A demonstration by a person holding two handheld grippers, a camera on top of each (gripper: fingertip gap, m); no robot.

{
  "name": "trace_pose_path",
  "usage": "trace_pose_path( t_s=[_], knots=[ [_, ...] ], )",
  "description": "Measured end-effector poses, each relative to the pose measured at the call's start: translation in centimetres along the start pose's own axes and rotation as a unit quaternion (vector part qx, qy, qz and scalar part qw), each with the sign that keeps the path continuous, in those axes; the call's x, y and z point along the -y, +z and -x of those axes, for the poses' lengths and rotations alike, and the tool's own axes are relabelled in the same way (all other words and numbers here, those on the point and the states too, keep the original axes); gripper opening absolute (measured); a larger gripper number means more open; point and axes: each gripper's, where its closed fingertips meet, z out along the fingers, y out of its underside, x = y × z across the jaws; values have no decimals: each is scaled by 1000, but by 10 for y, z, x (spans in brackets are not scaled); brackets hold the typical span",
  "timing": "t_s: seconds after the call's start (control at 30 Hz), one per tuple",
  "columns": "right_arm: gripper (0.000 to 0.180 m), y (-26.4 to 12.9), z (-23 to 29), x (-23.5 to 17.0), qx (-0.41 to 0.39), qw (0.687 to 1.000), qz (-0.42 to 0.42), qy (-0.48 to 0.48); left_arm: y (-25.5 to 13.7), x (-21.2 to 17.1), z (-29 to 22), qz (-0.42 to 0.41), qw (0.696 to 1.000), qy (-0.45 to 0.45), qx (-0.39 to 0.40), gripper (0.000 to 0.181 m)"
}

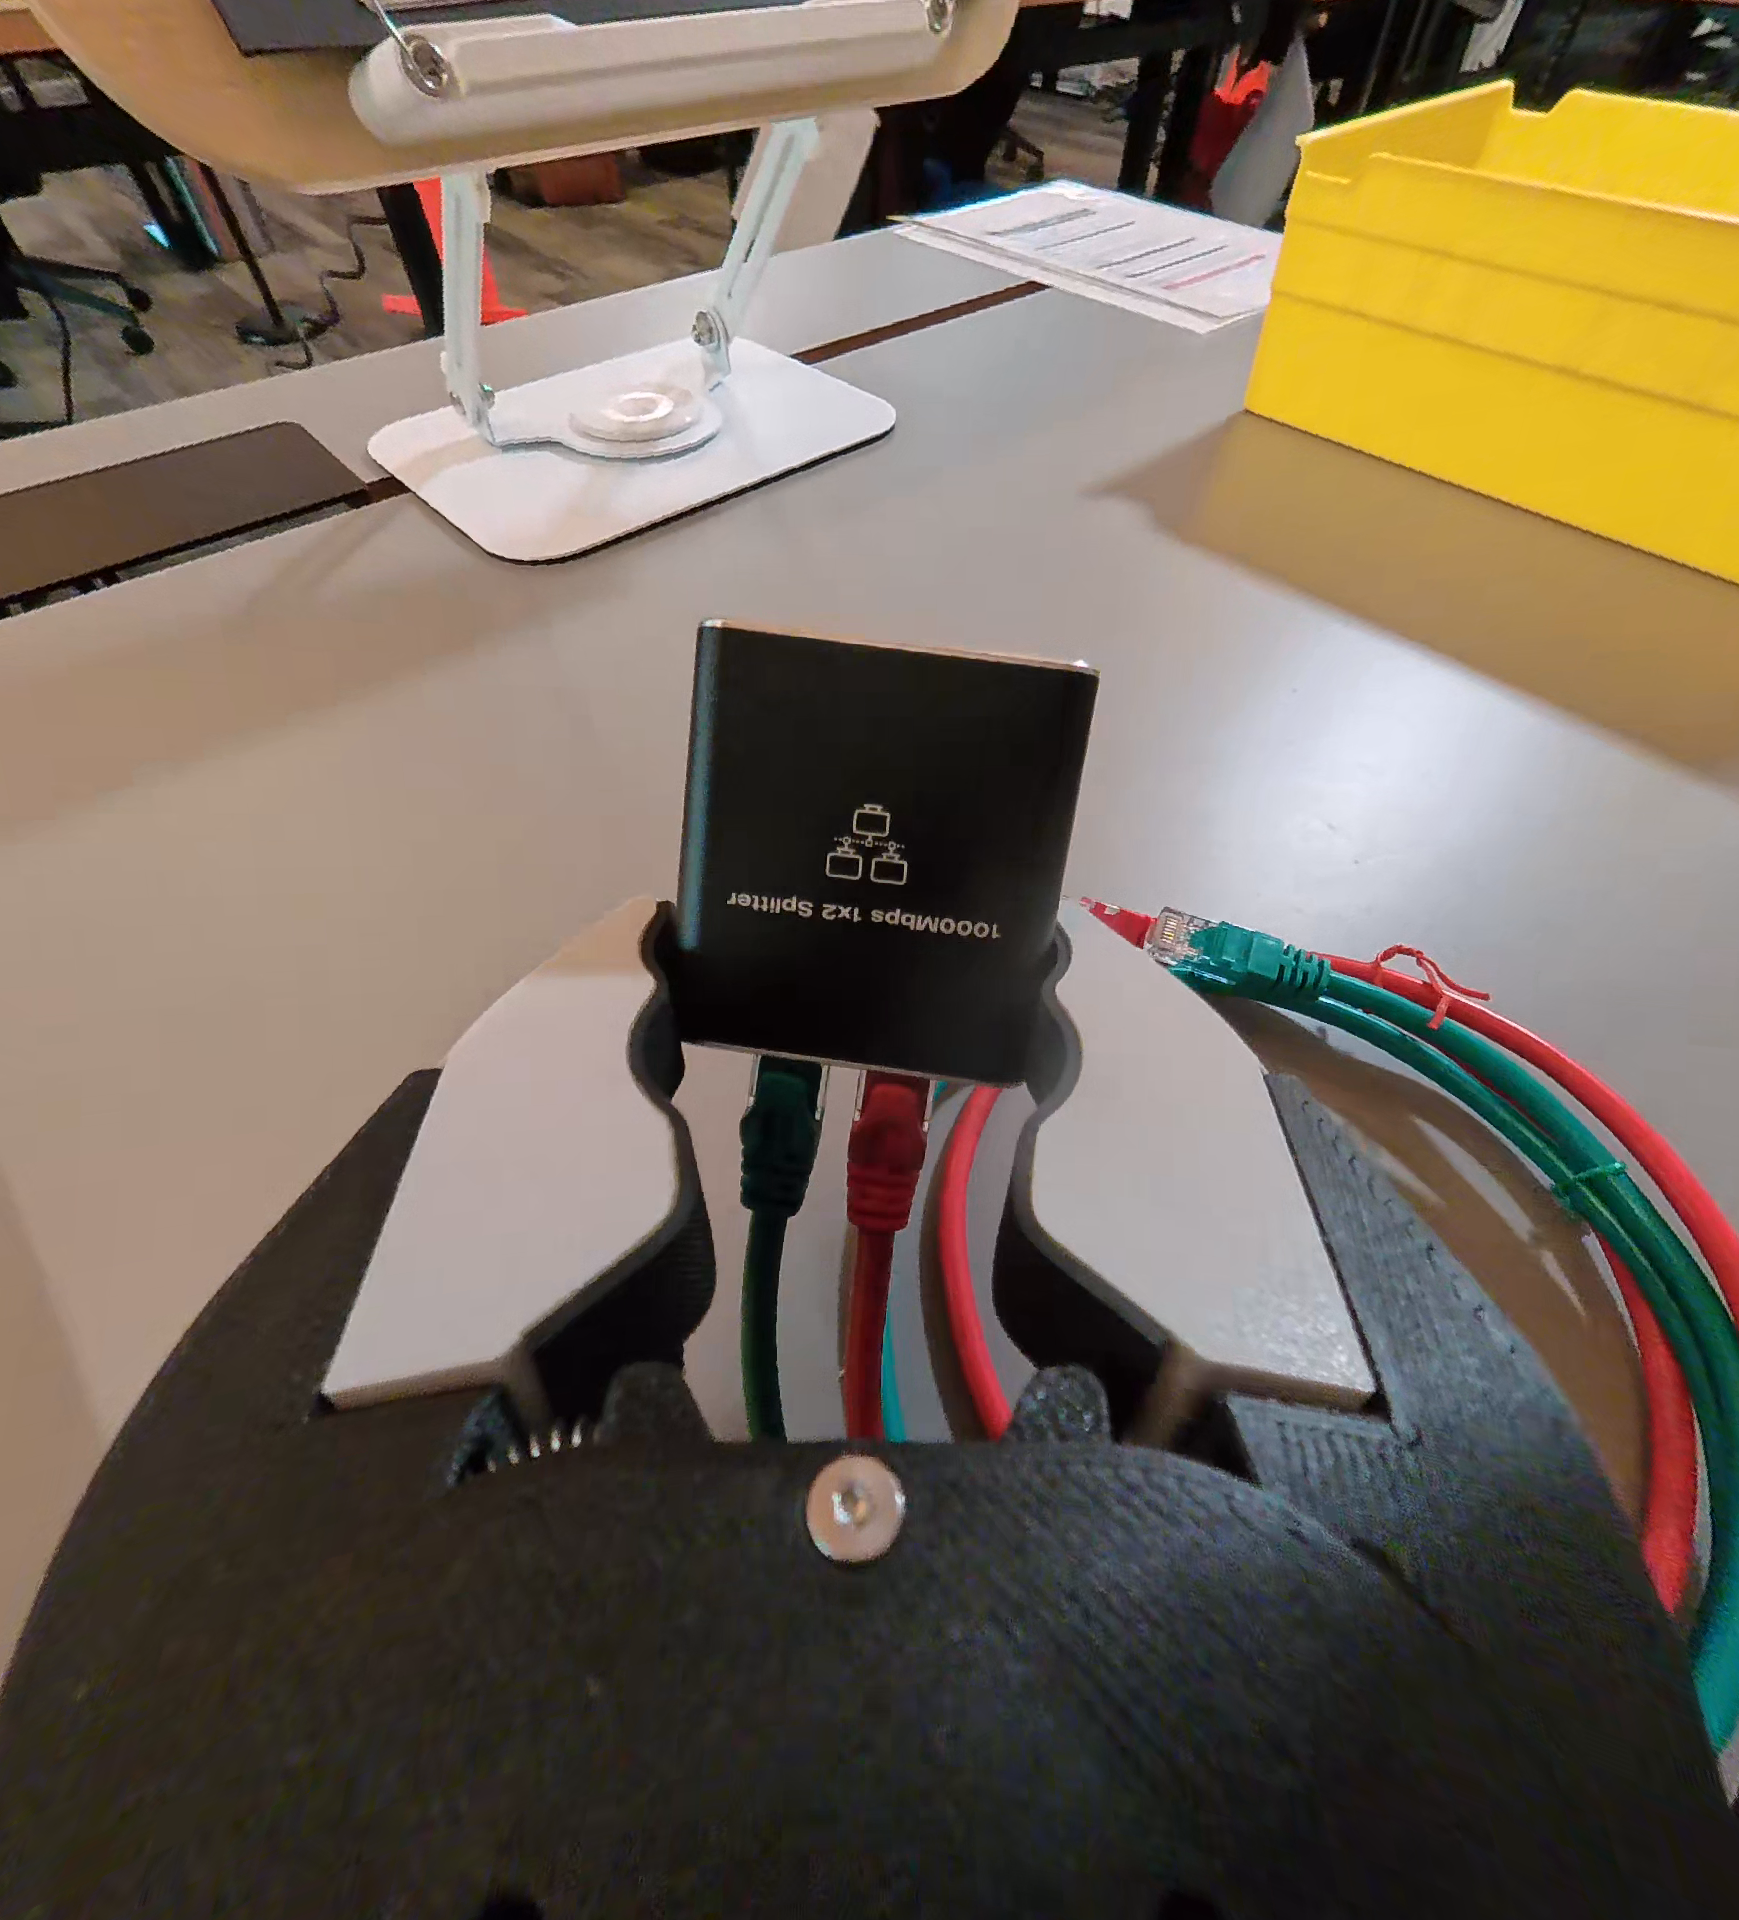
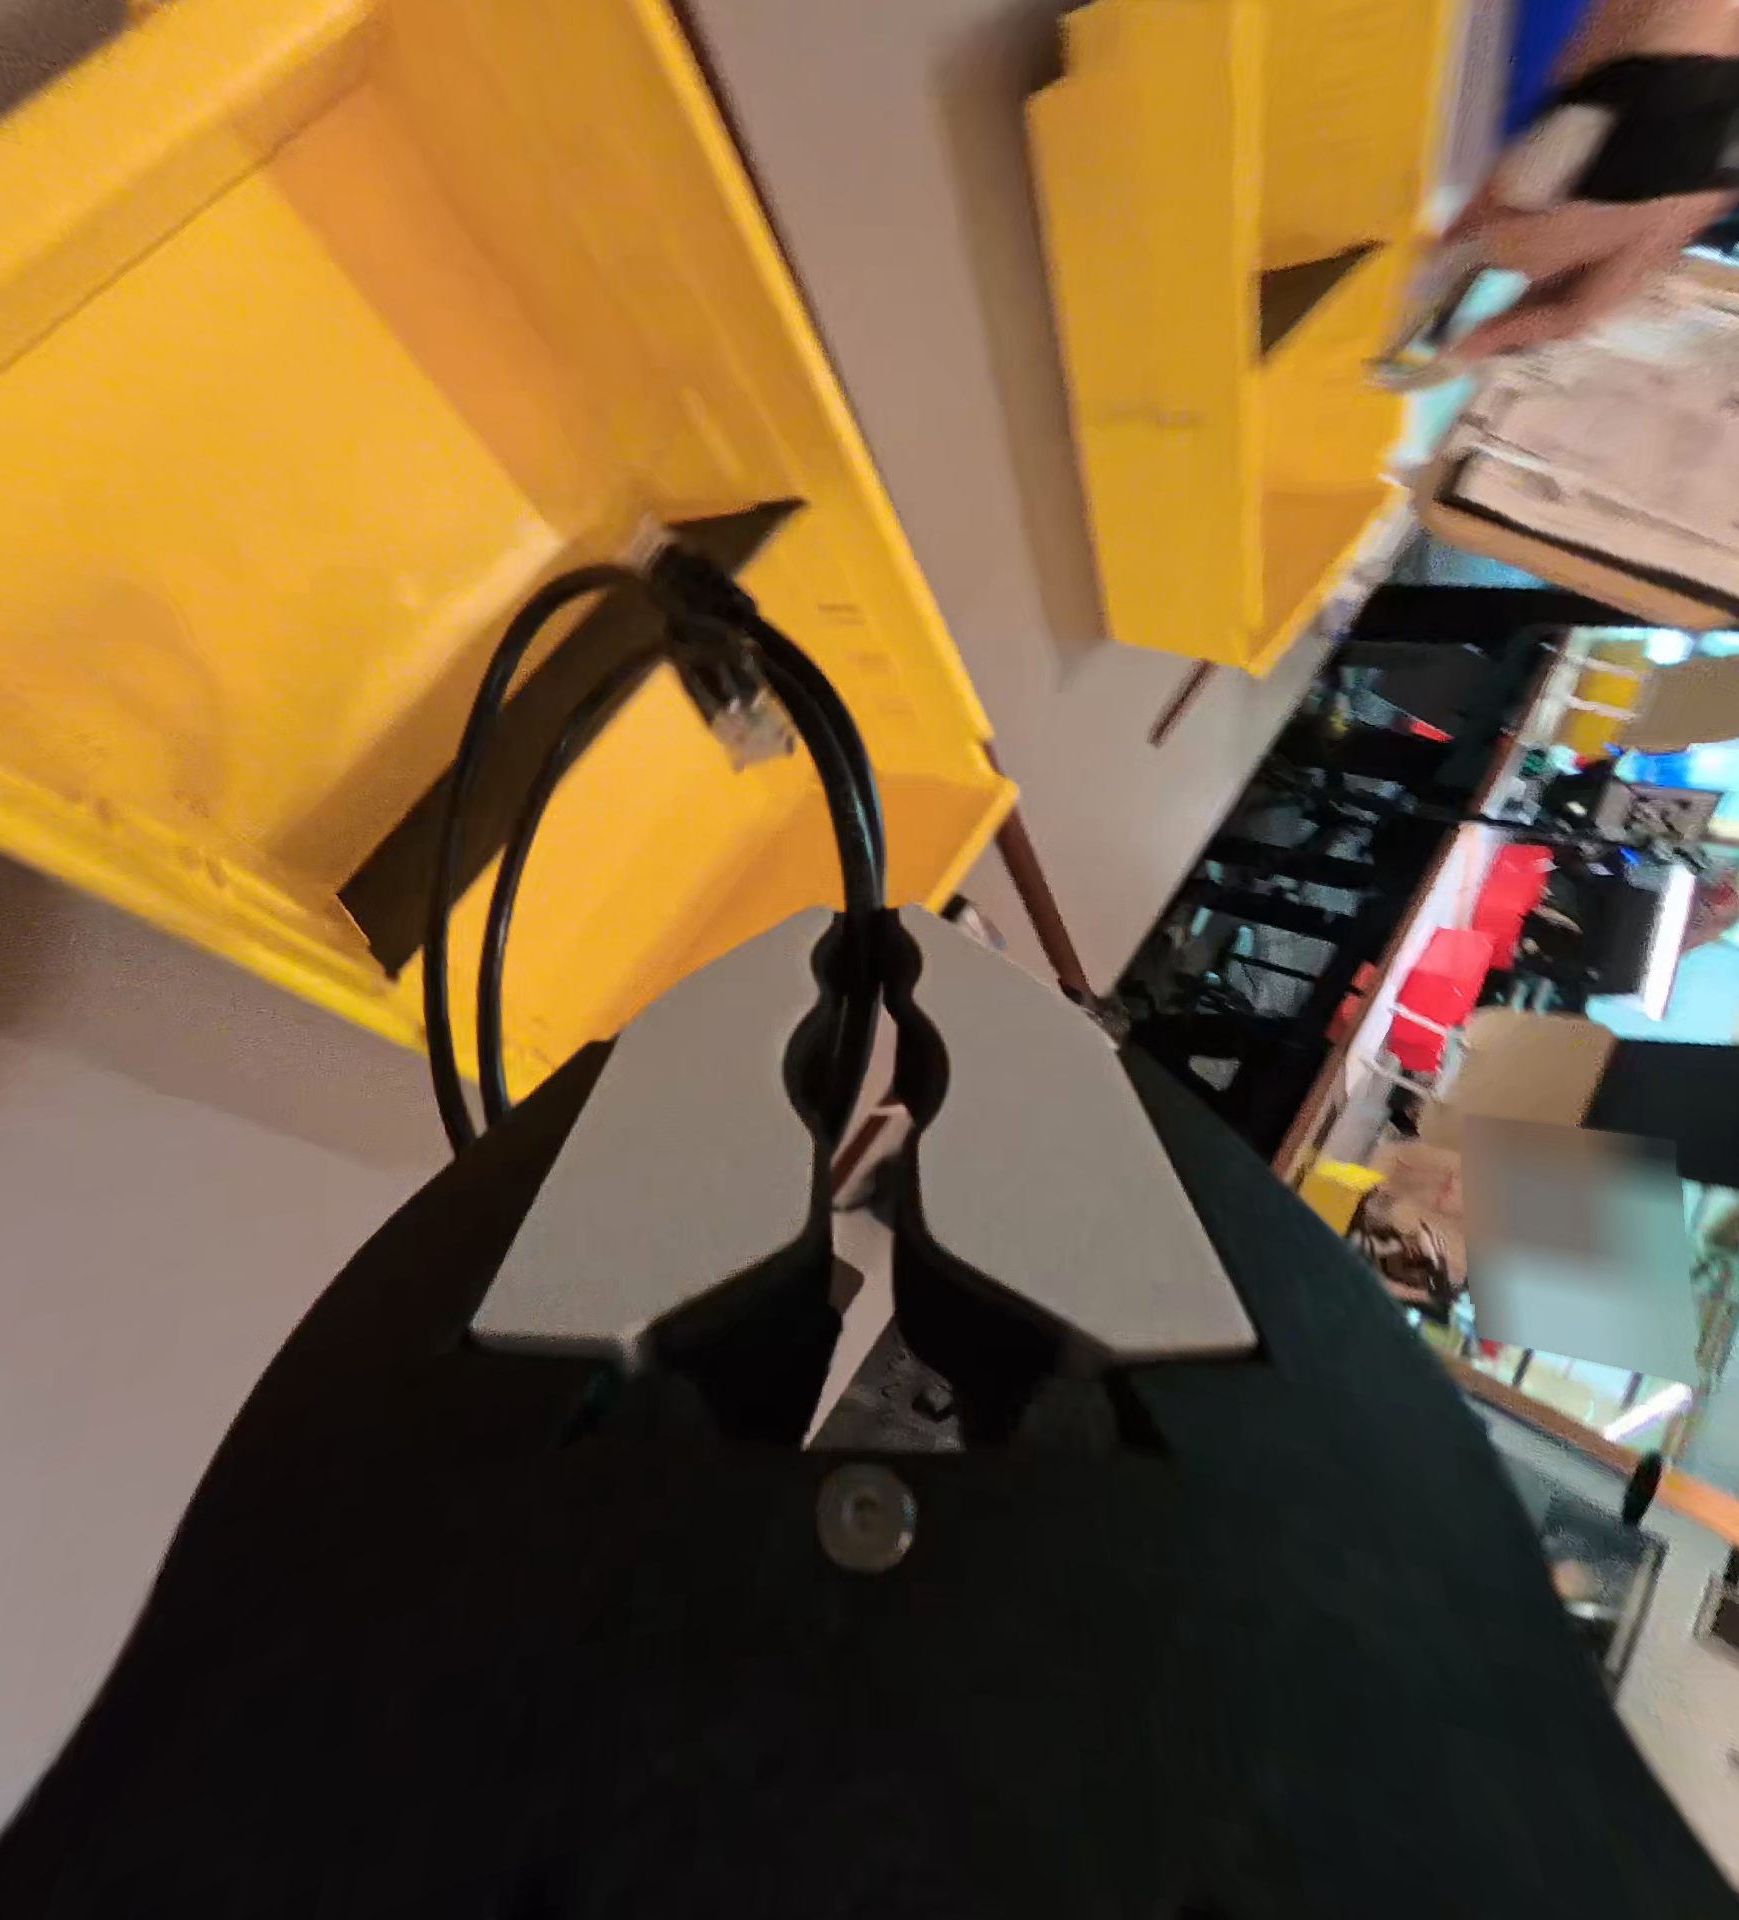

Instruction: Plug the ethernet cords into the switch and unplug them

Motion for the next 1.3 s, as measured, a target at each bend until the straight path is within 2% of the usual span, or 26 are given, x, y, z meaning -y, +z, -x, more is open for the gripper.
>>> trace_pose_path(
  t_s=[0.13,0.23,0.4,0.5,0.6,0.7,0.83,0.9,1.0,1.13,1.23,1.3],
  knots=[
    [6,-82,-16,-47,-82,994,-5,73,0,0,-1,2,1000,6,2,65],
    [6,-141,-4,-90,-131,983,8,131,1,-1,-1,3,1000,12,4,65],
    [6,-221,60,-163,-225,958,78,162,2,-2,-3,11,1000,23,9,65],
    [6,-248,119,-200,-260,941,141,163,4,-4,-3,17,999,27,10,65],
    [7,-258,190,-236,-270,924,242,125,4,-5,-4,21,999,33,11,65],
    [6,-259,258,-255,-268,906,318,77,5,-5,-5,23,999,39,12,65],
    [6,-273,311,-250,-303,865,399,-42,5,-6,-6,27,999,42,12,65],
    [6,-273,331,-241,-306,861,401,-68,5,-6,-6,27,999,42,12,65],
    [7,-268,361,-235,-291,875,387,-27,5,-7,-5,28,999,39,12,65],
    [11,-255,404,-225,-223,915,335,38,5,-7,-4,30,999,35,14,65],
    [28,-247,435,-216,-153,939,282,123,5,-8,-4,32,999,34,13,65],
    [45,-247,450,-215,-103,936,257,218,6,-8,-4,34,999,35,14,65]
  ],
)
